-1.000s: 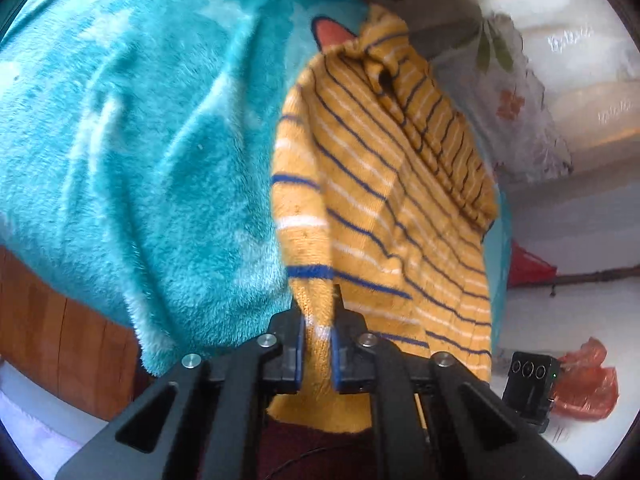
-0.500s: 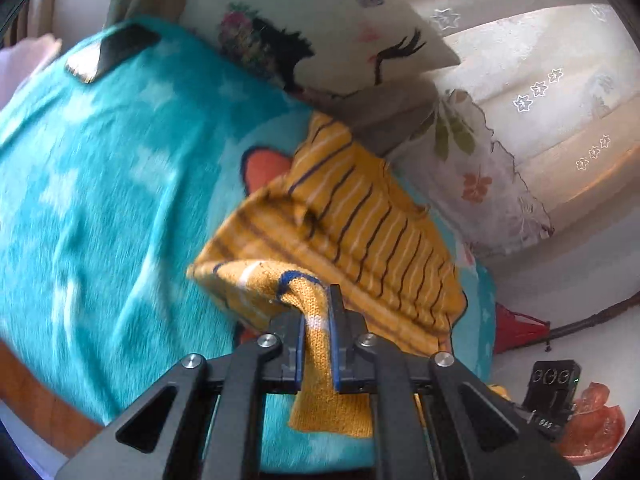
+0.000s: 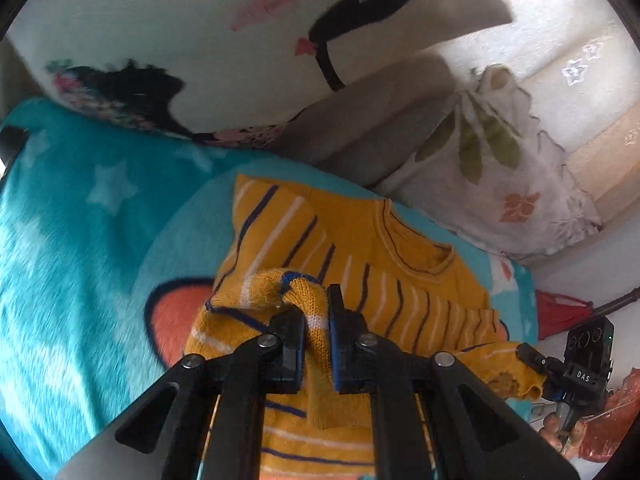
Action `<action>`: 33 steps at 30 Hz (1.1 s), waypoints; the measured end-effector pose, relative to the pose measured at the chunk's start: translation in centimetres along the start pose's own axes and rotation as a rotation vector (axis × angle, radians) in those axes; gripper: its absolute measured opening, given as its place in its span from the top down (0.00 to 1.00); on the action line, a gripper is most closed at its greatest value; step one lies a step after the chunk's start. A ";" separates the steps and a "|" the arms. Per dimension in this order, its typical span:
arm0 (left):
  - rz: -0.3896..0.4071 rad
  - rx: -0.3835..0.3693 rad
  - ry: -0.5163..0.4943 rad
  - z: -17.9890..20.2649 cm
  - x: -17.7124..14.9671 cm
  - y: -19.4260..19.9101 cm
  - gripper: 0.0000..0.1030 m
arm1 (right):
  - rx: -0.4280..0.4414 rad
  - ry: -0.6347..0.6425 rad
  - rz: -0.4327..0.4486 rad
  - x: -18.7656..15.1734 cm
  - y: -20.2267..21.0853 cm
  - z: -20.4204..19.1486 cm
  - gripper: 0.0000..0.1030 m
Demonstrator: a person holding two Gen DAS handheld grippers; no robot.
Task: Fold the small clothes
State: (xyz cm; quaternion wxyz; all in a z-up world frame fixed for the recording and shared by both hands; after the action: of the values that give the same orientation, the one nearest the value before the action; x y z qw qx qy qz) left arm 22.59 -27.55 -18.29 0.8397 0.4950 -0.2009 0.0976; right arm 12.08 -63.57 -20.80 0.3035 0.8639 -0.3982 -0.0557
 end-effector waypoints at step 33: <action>-0.074 -0.149 0.040 -0.4 2.3 -3.3 0.28 | 0.272 -0.606 0.218 10.9 -4.3 7.2 0.34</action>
State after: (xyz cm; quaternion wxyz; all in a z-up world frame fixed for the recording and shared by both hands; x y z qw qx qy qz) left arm 25.99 -28.94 -20.09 0.8810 0.4363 -0.1723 0.0612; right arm 19.85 -72.71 -27.51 0.0580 0.7931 -0.5638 -0.2233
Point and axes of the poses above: each gripper's, at about its wrist camera, not at the fingertips, and y roughly against the way its jaws point, z to its right, x to its top, the point moved 8 cm from there along -y, roughly the way its jaws point, and after that the axes turned 4 degrees about z, right-handed, at the moved point
